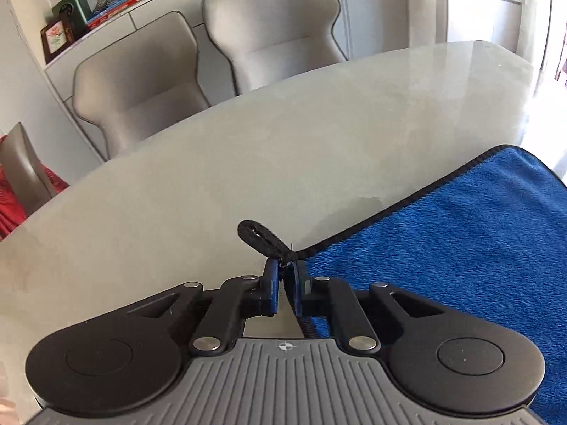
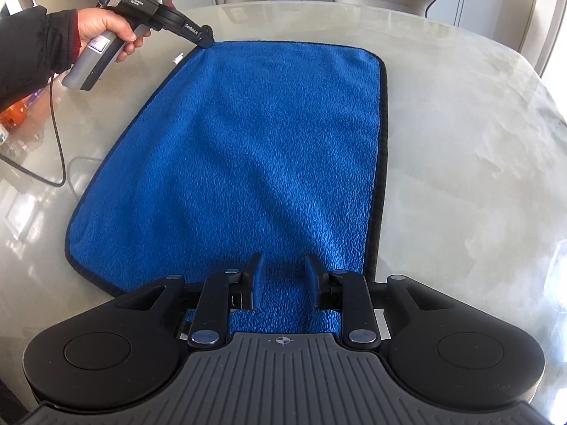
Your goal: Fold towel
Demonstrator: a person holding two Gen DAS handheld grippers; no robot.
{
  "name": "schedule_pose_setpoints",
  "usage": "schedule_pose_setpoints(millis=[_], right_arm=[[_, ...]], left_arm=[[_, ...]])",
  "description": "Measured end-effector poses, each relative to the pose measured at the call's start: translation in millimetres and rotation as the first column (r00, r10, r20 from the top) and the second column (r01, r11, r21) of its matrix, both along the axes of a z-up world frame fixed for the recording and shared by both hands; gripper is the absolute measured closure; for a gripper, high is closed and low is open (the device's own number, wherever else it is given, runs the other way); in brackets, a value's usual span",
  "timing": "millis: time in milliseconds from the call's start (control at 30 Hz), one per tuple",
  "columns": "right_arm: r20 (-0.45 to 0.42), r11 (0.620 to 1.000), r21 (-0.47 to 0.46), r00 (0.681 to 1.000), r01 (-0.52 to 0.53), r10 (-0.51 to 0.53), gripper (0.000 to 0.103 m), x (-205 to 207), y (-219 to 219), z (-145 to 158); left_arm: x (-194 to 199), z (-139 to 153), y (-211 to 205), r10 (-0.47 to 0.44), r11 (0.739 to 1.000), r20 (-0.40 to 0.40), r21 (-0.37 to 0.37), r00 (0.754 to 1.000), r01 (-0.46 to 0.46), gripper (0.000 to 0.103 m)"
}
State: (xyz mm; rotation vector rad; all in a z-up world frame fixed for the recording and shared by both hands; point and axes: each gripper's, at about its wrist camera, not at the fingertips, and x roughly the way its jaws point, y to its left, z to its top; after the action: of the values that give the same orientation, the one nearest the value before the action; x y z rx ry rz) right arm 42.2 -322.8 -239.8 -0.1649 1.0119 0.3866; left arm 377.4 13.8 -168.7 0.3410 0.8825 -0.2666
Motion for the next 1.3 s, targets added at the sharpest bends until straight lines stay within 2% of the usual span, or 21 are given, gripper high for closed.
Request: schedule_pose_setpoints(millis=[67, 133, 200, 267, 367, 433, 533, 633, 767, 833, 933, 1067, 1100, 1200, 1300], right_arm=[[0.008, 1.000, 0.001, 1.000, -0.003, 0.003, 0.077, 2, 1, 0], [0.018, 1.000, 0.004, 1.000, 0.002, -0.002, 0.075, 5, 0, 1], [0.023, 1.000, 0.005, 1.000, 0.001, -0.002, 0.072, 6, 0, 1], [0.028, 1.000, 0.003, 1.000, -0.011, 0.011, 0.072, 5, 1, 2], [0.029, 0.999, 0.003, 0.999, -0.036, 0.036, 0.072, 2, 2, 1], [0.028, 0.999, 0.003, 0.998, -0.050, 0.050, 0.072, -2, 4, 0], [0.031, 0.998, 0.001, 0.998, -0.059, 0.059, 0.072, -8, 7, -2], [0.039, 0.998, 0.007, 0.997, -0.060, 0.060, 0.068, -14, 9, -3], [0.027, 0.999, 0.005, 0.999, -0.042, 0.042, 0.061, -19, 4, -8], [0.026, 0.999, 0.000, 0.999, -0.036, 0.036, 0.060, -21, 0, -7], [0.011, 1.000, -0.007, 0.999, -0.030, 0.030, 0.058, -29, -7, -5], [-0.004, 1.000, -0.020, 1.000, -0.010, 0.009, 0.057, -38, -14, -3], [-0.011, 1.000, -0.026, 1.000, -0.008, 0.008, 0.055, -41, -15, -3], [-0.029, 1.000, -0.022, 1.000, -0.009, 0.008, 0.048, -51, -18, -3], [-0.021, 1.000, -0.030, 1.000, -0.002, 0.001, 0.048, -56, -18, -2]], left_arm=[[-4, 6, 4, 0.000, 1.000, 0.002, -0.028, 1.000, 0.000, 0.089], [-18, 14, 7, -0.016, 0.997, -0.006, -0.074, 1.000, 0.016, 0.082], [-44, 20, 3, -0.060, 0.994, -0.002, -0.091, 0.998, 0.060, 0.071], [-68, 23, -1, -0.098, 0.990, -0.006, -0.100, 0.995, 0.097, 0.070], [-116, 24, -6, -0.155, 0.972, -0.053, -0.188, 0.986, 0.143, 0.069], [-149, 23, -10, -0.165, 0.961, -0.078, -0.236, 0.983, 0.143, 0.066], [-187, 18, -11, -0.149, 0.954, -0.098, -0.275, 0.984, 0.117, 0.055], [-215, 11, -7, -0.124, 0.949, -0.154, -0.307, 0.980, 0.072, 0.055], [-244, 2, -3, -0.078, 0.961, -0.236, -0.276, 0.969, 0.011, 0.054], [-256, 2, -3, -0.074, 0.967, -0.228, -0.255, 0.971, 0.014, 0.054], [-270, -1, -2, -0.074, 0.982, -0.216, -0.184, 0.974, 0.034, 0.055], [-283, -1, 4, -0.050, 0.990, -0.215, -0.142, 0.975, 0.019, 0.054], [-284, -2, 7, -0.035, 0.990, -0.221, -0.138, 0.975, 0.004, 0.050], [-289, -3, 20, -0.013, 0.984, -0.222, -0.177, 0.975, -0.027, 0.051], [-294, 1, 24, -0.011, 0.978, -0.223, -0.204, 0.975, -0.036, 0.051]])
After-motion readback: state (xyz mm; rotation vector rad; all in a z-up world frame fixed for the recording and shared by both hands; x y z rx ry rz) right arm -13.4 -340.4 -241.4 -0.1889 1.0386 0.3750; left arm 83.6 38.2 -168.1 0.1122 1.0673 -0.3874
